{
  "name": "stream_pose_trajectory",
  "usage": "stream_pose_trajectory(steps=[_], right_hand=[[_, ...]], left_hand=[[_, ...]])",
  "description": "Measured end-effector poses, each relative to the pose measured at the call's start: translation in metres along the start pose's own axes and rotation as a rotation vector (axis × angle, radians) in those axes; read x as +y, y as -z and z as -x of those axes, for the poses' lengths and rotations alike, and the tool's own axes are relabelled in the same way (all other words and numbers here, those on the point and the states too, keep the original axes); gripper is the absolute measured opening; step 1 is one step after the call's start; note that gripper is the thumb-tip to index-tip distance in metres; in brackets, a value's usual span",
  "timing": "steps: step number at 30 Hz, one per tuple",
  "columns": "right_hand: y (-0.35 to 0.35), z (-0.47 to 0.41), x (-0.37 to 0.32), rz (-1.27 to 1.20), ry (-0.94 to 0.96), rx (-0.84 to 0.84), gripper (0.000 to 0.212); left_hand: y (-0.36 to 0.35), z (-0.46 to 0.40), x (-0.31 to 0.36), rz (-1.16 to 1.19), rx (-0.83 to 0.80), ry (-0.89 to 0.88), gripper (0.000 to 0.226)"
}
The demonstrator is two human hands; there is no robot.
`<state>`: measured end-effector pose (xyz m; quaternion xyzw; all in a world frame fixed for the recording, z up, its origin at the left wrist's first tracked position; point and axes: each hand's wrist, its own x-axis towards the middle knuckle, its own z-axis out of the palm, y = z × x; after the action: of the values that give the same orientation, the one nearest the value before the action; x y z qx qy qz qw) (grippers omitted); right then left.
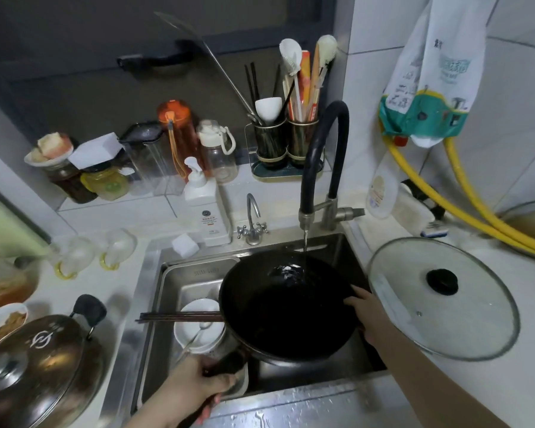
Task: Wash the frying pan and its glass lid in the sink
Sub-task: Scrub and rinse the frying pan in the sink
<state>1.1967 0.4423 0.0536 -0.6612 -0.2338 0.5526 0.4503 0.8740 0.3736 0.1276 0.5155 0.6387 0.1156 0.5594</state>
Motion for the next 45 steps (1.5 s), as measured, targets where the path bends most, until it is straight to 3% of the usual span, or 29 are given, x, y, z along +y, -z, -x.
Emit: stream_pose_trajectory(steps=[4, 9, 12, 15, 22, 24, 26, 28, 34, 38, 41, 45], right_hand=[[0.008, -0.012, -0.010, -0.037, 0.063, 0.020, 0.038], [0.017, -0.033, -0.035, 0.027, 0.142, 0.025, 0.030], [0.020, -0.051, -0.064, 0.114, 0.191, 0.009, 0.025], [0.021, -0.080, -0.088, 0.122, 0.215, 0.001, 0.048], [0.022, -0.141, -0.117, 0.252, 0.162, 0.086, 0.086], [0.026, -0.171, -0.114, 0.308, 0.141, 0.070, 0.067], [0.020, -0.157, -0.126, 0.326, 0.147, 0.035, 0.030], [0.016, -0.147, -0.134, 0.313, 0.189, 0.021, 0.015], [0.014, -0.132, -0.124, 0.359, 0.287, -0.016, 0.023], [0.017, -0.121, -0.107, 0.365, 0.231, -0.062, 0.049], [0.017, -0.110, -0.087, 0.393, 0.195, -0.120, 0.040], [0.015, -0.086, -0.070, 0.229, 0.083, -0.102, 0.043]], left_hand=[[-0.020, -0.005, -0.018, 0.078, 0.075, 0.011, 0.030], [-0.045, -0.021, -0.028, 0.050, 0.216, -0.068, 0.009], [-0.050, -0.033, -0.019, 0.032, 0.228, -0.117, 0.008], [-0.055, -0.038, -0.008, 0.086, 0.217, -0.105, 0.021], [-0.066, -0.054, 0.020, 0.153, 0.223, -0.075, 0.017], [-0.067, -0.059, 0.025, 0.137, 0.234, -0.076, 0.018], [-0.067, -0.063, 0.028, 0.142, 0.250, -0.061, 0.019], [-0.068, -0.067, 0.029, 0.135, 0.260, -0.065, 0.020], [-0.068, -0.071, 0.029, 0.059, 0.274, -0.102, 0.014], [-0.060, -0.068, 0.026, 0.019, 0.268, -0.110, 0.013], [-0.047, -0.063, 0.021, -0.121, 0.285, -0.125, 0.007], [-0.023, -0.053, 0.011, -0.313, 0.299, -0.166, 0.010]])
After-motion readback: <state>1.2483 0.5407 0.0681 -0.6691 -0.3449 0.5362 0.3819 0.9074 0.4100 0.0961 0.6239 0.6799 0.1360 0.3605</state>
